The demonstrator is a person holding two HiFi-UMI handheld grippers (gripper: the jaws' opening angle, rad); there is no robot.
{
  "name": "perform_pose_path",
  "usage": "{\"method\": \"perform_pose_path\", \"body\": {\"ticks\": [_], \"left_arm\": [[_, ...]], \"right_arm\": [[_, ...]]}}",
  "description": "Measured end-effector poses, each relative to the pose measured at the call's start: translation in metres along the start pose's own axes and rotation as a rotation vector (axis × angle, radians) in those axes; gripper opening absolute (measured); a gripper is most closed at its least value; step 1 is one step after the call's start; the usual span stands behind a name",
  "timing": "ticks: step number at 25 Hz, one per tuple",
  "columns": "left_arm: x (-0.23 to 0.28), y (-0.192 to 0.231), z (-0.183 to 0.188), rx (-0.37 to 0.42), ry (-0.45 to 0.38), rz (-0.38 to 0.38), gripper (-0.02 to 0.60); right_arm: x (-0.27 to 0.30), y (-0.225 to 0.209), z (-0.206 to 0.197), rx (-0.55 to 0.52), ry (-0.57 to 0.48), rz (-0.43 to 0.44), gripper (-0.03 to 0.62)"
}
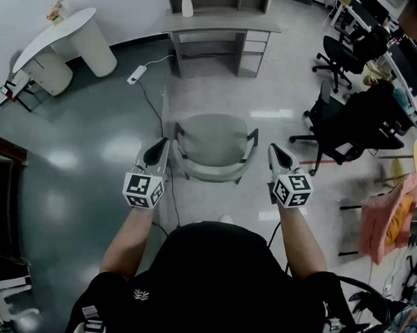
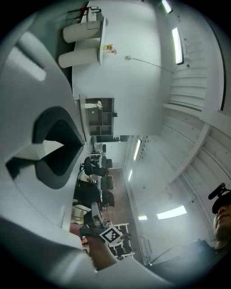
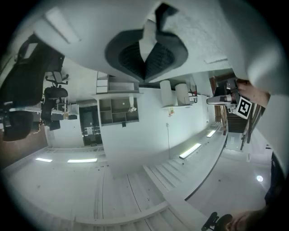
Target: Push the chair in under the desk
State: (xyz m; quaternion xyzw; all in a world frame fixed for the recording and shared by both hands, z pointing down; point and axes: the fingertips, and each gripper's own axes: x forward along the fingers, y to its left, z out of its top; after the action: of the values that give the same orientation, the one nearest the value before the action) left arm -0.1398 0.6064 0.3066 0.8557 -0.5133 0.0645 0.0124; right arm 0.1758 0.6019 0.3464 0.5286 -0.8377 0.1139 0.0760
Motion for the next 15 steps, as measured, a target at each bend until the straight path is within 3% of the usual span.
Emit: {"method": "perform_pose_path", "body": {"ticks": [4, 10, 15], "left_arm": [[0.000, 0.005, -0.001, 0.045, 0.008, -0.022, 0.006], [-0.010, 0.010, -0.020, 0.036, 0.027, -0.064, 0.006], [-0.009, -0.001, -0.072, 0.113, 0.085, -0.163, 0.006]], "right_arm": [[0.004, 0.017, -0.010, -0.002, 0.023, 0.034, 0.000], [0.003, 0.041, -0.035, 0.001, 0.080, 0.043, 0.000], [0.016, 0.080, -0.076, -0.066, 0.160, 0.103, 0.002]]}}
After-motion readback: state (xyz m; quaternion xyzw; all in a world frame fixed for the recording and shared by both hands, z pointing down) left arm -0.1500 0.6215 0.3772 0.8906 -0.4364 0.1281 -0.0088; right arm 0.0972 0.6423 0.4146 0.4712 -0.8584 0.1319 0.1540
